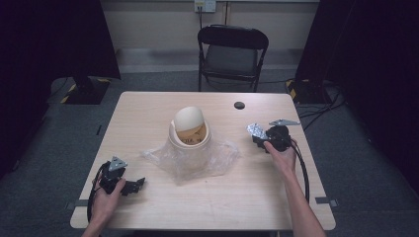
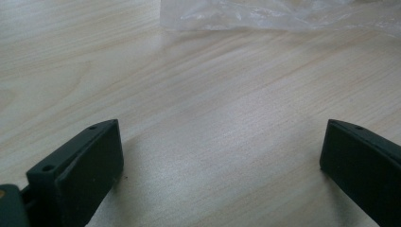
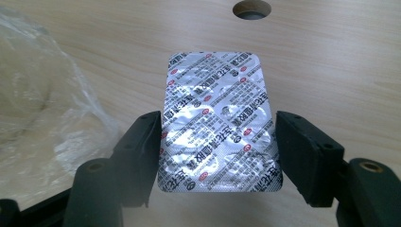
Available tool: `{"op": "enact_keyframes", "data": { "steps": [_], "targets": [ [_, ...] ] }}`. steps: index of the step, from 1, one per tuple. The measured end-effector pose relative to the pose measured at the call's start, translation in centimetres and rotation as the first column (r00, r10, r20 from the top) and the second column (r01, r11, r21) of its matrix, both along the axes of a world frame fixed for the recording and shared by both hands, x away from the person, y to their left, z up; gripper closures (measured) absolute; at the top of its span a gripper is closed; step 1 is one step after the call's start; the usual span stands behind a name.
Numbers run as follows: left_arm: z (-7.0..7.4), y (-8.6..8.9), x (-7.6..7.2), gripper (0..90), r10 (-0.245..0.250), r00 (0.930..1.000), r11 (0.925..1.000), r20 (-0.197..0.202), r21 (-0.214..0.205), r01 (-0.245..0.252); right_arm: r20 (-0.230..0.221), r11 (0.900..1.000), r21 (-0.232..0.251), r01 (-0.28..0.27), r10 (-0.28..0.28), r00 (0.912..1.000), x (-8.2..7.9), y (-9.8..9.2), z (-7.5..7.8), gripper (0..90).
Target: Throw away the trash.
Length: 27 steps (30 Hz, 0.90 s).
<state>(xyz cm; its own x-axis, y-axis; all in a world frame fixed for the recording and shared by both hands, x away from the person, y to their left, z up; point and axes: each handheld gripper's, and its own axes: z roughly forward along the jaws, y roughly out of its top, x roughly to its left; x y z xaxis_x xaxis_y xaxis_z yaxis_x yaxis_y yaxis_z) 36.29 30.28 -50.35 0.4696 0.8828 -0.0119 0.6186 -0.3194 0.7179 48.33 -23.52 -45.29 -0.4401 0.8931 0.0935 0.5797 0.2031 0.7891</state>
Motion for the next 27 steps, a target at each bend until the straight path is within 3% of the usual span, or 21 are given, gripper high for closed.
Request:
{"op": "enact_keyframes", "data": {
  "steps": [7, 19, 27],
  "targets": [
    [0.0, 0.0, 0.0, 0.0, -0.001, 1.0000, 1.0000, -0.001, 0.002, 0.001, 0.006, 0.9989, 0.037, -0.028, 0.028, 0.9996, -1.4, 0.0, 1.2, 34.4],
    [0.0, 0.0, 0.0, 0.0, -0.001, 1.0000, 1.0000, 0.000, 0.001, 0.001, 0.038, 0.9918, 0.064, -0.110, 0.108, 0.9934, -3.4, 2.6, 1.9, 34.4],
    [0.0, 0.0, 0.0, 0.0, -0.002, 1.0000, 1.0000, -0.001, 0.001, 0.002, 0.054, 0.9861, 0.075, -0.148, 0.145, 0.9880, -4.2, 3.8, 3.2, 34.4]
  ]
}}
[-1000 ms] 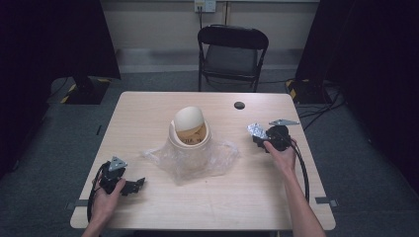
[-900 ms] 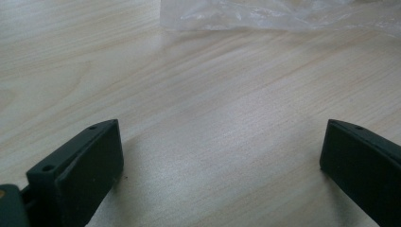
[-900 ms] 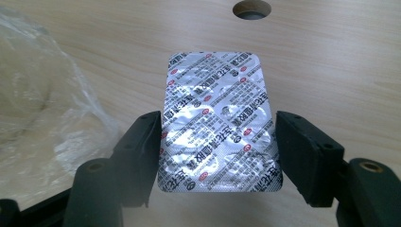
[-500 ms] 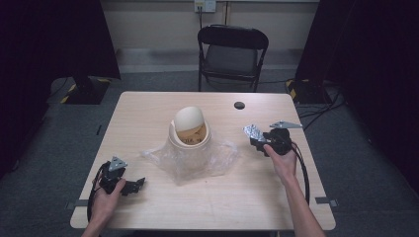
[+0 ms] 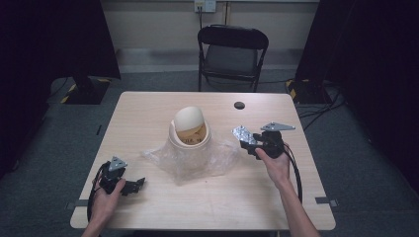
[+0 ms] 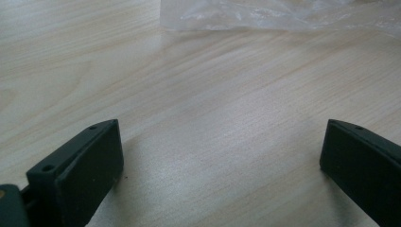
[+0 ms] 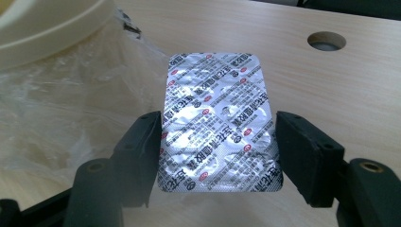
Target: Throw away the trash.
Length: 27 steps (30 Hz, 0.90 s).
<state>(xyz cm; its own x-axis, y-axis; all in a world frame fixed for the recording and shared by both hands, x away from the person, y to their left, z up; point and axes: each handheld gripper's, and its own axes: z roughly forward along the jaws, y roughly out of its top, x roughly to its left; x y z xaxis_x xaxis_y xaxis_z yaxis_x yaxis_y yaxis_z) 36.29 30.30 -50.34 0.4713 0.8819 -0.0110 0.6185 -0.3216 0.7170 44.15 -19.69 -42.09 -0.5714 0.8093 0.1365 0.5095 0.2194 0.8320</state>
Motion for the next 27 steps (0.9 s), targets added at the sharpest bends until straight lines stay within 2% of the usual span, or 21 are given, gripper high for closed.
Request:
{"op": "enact_keyframes", "data": {
  "steps": [10, 17, 23, 27],
  "targets": [
    [0.0, 0.0, 0.0, 0.0, 0.002, 1.0000, 1.0000, 0.001, -0.001, -0.002, 0.047, 0.9961, 0.027, -0.084, 0.083, 0.9954, -2.3, 1.9, 3.0, 34.4],
    [0.0, 0.0, 0.0, 0.0, 0.001, 1.0000, 1.0000, 0.001, -0.001, -0.001, 0.067, 0.9913, 0.031, -0.128, 0.126, 0.9898, -3.0, 3.3, 4.4, 34.4],
    [0.0, 0.0, 0.0, 0.0, 0.001, 1.0000, 1.0000, 0.001, 0.000, -0.001, 0.080, 0.9818, 0.036, -0.187, 0.183, 0.9798, -3.7, 5.0, 5.2, 34.4],
    [0.0, 0.0, 0.0, 0.0, 0.001, 1.0000, 1.0000, 0.001, 0.000, -0.001, 0.078, 0.9719, 0.048, -0.230, 0.226, 0.9709, -3.9, 6.4, 5.7, 34.4]
  ]
}}
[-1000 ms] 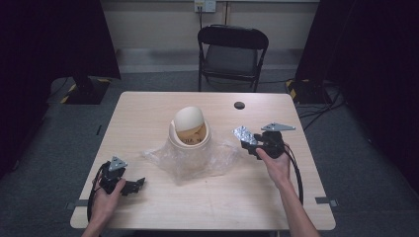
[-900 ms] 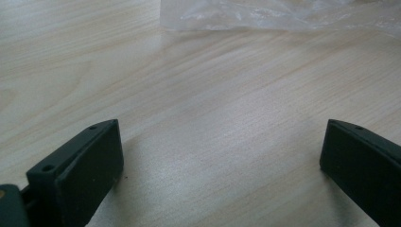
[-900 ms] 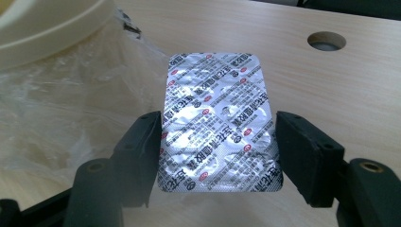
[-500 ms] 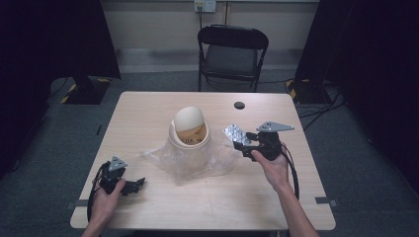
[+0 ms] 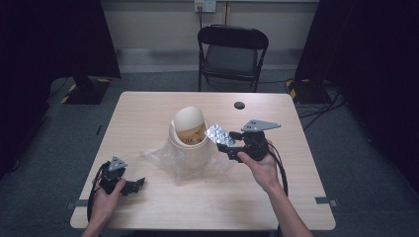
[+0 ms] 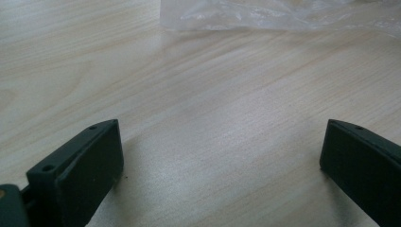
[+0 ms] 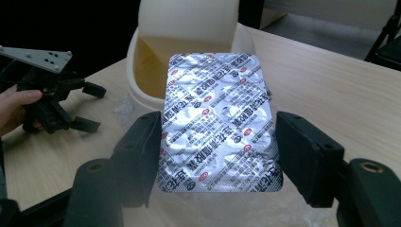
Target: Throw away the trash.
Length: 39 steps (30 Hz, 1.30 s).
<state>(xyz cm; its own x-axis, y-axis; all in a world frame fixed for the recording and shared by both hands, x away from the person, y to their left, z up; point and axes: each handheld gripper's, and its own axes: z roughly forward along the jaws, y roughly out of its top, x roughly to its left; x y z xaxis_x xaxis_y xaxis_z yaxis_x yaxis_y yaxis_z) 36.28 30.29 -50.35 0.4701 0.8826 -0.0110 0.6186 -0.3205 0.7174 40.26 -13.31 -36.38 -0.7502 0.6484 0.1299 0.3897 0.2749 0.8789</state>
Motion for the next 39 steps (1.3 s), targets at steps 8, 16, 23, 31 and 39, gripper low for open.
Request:
{"op": "enact_keyframes", "data": {
  "steps": [8, 16, 23, 31, 39],
  "targets": [
    [0.0, 0.1, 0.0, 0.0, -0.006, 1.0000, 1.0000, -0.002, 0.007, 0.006, -0.011, 0.9985, -0.016, -0.053, 0.053, 0.9986, 0.4, 2.2, 0.1, 34.4],
    [0.0, 0.0, 0.0, 0.0, -0.001, 1.0000, 1.0000, 0.000, -0.001, 0.001, -0.033, 0.9940, -0.054, -0.095, 0.093, 0.9951, 1.1, 4.5, -0.6, 34.4],
    [0.0, 0.0, 0.0, 0.0, 0.000, 1.0000, 1.0000, 0.000, -0.001, 0.000, -0.036, 0.9936, -0.057, -0.097, 0.096, 0.9948, 1.7, 5.3, -0.6, 34.3],
    [0.0, 0.0, 0.0, 0.0, 0.000, 1.0000, 1.0000, 0.000, 0.000, 0.000, -0.052, 0.9940, -0.062, -0.089, 0.086, 0.9949, 2.5, 6.1, 0.1, 34.3],
    [0.0, 0.0, 0.0, 0.0, -0.001, 1.0000, 1.0000, 0.000, 0.000, 0.001, -0.064, 0.9944, -0.053, -0.092, 0.088, 0.9941, 3.2, 7.1, 0.4, 34.3]
  ]
}}
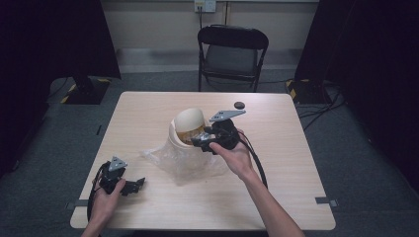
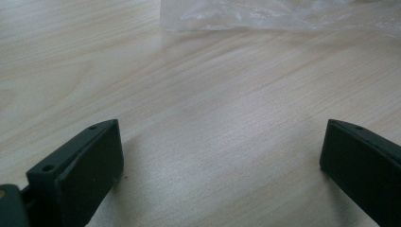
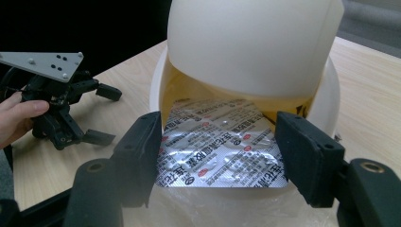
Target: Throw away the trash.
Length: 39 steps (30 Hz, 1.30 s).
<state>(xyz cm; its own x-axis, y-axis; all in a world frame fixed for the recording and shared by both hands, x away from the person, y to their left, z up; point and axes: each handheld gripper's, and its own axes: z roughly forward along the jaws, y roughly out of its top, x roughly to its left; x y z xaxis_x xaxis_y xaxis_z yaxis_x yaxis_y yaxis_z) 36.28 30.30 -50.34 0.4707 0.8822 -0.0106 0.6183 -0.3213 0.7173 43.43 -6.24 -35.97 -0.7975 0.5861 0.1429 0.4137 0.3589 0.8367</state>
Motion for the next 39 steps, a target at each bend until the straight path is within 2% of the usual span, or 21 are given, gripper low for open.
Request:
{"op": "enact_keyframes", "data": {
  "steps": [15, 22, 27, 33, 39],
  "targets": [
    [0.0, 0.0, 0.0, 0.0, -0.006, 1.0000, 1.0000, -0.003, 0.007, 0.006, 0.001, 0.9999, 0.012, 0.009, -0.009, 1.0000, 0.4, 0.7, -0.2, 34.3],
    [0.0, 0.0, 0.0, 0.0, 0.000, 1.0000, 1.0000, 0.000, -0.001, 0.000, -0.015, 0.9993, 0.031, 0.021, -0.021, 0.9997, 0.5, 0.7, -0.1, 32.7],
    [0.0, 0.1, 0.0, 0.0, -0.005, 1.0000, 1.0000, -0.003, 0.008, 0.006, -0.022, 0.9989, 0.042, 0.022, -0.021, 0.9996, 0.5, 0.5, 0.0, 30.6],
    [0.0, 0.0, 0.0, 0.0, 0.001, 1.0000, 1.0000, 0.000, -0.001, -0.001, -0.011, 0.9975, 0.060, 0.037, -0.037, 0.9993, 0.3, -0.4, 0.6, 29.3],
    [0.0, 0.0, 0.0, 0.0, 0.000, 1.0000, 1.0000, 0.000, -0.001, 0.000, 0.016, 0.9934, 0.069, 0.091, -0.093, 0.9956, 0.3, -2.3, 1.0, 24.1]
  ]
}}
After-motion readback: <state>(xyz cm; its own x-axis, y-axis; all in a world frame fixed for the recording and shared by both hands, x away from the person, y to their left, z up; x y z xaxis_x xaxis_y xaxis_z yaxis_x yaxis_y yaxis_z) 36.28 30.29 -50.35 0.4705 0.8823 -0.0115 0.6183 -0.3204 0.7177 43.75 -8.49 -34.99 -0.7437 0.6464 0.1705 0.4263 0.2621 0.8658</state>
